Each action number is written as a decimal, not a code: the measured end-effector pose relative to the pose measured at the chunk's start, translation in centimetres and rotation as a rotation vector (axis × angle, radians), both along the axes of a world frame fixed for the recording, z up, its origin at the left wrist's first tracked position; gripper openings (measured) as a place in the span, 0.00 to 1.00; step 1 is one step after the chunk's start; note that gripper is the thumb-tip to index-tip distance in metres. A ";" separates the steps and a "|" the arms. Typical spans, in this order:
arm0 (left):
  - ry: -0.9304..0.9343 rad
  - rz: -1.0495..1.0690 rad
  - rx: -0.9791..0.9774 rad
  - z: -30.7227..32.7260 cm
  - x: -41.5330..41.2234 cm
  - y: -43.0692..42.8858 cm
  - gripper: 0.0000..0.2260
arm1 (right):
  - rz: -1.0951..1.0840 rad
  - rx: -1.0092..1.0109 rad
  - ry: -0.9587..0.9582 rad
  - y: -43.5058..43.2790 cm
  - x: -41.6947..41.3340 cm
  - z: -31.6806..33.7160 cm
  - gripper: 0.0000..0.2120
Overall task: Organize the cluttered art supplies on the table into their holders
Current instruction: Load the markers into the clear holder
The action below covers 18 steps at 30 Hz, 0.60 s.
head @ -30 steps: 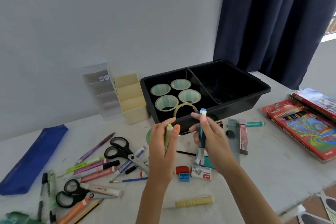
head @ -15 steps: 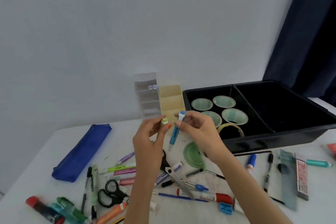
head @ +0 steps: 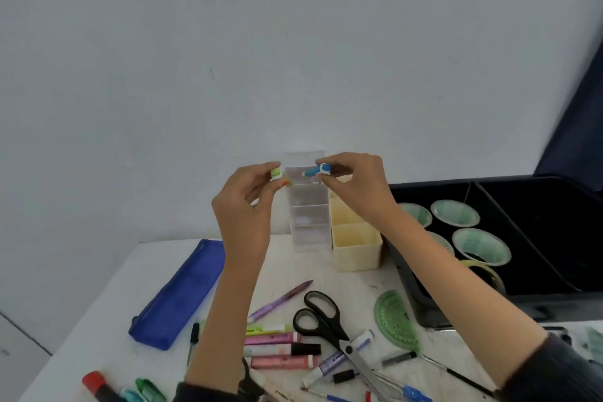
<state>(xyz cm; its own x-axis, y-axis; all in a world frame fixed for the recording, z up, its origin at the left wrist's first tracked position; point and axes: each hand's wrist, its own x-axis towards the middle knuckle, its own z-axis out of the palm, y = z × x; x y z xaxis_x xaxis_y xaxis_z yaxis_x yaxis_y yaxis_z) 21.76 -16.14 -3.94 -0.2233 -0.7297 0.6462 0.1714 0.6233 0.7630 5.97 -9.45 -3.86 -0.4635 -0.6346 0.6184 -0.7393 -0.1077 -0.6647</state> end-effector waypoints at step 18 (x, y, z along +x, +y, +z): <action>-0.205 -0.007 -0.156 -2.4 -4.2 -5.5 0.09 | -0.170 0.708 0.572 -6.4 -0.3 0.9 0.07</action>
